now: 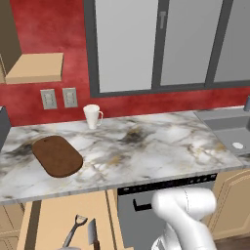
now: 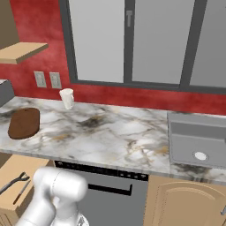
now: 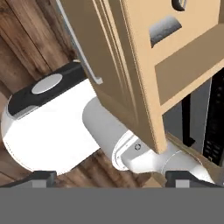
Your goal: Open the drawer on the left and place the cutting tools on the cutting board.
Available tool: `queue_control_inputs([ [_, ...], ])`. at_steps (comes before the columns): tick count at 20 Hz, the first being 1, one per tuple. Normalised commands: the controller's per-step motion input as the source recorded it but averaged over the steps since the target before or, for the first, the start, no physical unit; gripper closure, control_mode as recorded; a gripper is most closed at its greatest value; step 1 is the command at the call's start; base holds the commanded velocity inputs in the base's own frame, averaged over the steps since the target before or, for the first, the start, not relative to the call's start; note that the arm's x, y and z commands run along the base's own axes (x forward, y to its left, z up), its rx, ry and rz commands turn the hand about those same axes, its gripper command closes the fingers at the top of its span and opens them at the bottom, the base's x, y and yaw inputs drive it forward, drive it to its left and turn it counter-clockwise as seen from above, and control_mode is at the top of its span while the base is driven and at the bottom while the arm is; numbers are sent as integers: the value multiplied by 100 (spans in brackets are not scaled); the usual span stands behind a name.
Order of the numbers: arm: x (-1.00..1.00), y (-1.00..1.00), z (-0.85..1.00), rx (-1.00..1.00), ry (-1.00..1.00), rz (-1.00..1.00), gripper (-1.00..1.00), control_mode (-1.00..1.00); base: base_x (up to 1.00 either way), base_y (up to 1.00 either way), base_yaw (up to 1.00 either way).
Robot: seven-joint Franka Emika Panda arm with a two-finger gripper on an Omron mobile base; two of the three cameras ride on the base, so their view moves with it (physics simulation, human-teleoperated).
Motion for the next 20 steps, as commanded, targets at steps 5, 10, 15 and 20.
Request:
queue_control_inputs([
  [5, 77, -24, 16, 9, 43, 0, -100, -100, 0, 0, 0],
  [10, 54, -15, 5, 3, 32, 0, -100, -100, 0, 0, 0],
  [15, 73, -7, 1, 9, 27, -4, -100, -100, 0, 0, 0],
  [20, 83, 17, -4, 16, 8, -27, -100, -100, 0, 0, 0],
])
